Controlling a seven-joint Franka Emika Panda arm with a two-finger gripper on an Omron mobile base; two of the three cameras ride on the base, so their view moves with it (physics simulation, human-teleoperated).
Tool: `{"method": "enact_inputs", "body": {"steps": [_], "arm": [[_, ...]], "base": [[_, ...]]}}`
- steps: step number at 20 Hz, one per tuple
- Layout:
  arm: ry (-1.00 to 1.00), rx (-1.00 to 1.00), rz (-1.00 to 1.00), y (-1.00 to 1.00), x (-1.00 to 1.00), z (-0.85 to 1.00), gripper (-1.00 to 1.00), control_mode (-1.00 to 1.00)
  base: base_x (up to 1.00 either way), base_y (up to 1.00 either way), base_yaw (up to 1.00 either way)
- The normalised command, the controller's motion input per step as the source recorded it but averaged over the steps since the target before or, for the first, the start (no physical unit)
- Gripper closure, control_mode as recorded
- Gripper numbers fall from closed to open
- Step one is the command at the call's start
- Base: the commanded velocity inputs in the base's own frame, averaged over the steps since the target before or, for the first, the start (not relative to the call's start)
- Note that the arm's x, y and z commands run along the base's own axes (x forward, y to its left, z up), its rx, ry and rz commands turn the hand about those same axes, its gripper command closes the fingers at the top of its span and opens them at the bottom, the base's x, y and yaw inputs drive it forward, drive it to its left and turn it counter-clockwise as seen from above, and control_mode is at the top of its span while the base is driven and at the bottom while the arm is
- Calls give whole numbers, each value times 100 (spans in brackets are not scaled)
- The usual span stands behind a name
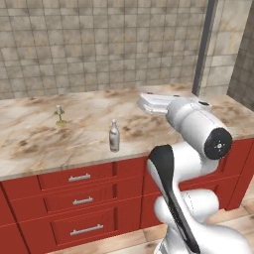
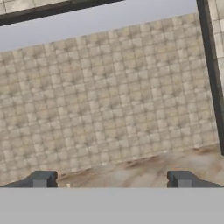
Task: Open the cabinet directly in front. Then move the liquor and the cup to the dining counter with the candle on it.
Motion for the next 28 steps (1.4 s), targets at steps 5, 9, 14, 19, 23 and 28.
{"method": "enact_inputs", "body": {"steps": [5, 9, 14, 19, 23, 28], "arm": [[0, 2, -5, -13, -6, 0, -100, 100], [0, 0, 0, 0, 0, 0, -100, 100], [0, 0, 0, 0, 0, 0, -100, 100], [0, 0, 0, 0, 0, 0, -100, 100], [0, 0, 0, 0, 0, 0, -100, 100], [0, 0, 0, 0, 0, 0, -100, 100]], "base": [[-3, -40, -20], [1, -66, -87], [0, -6, -100], [0, 0, -100], [0, 0, -100], [20, -9, -74]]}}
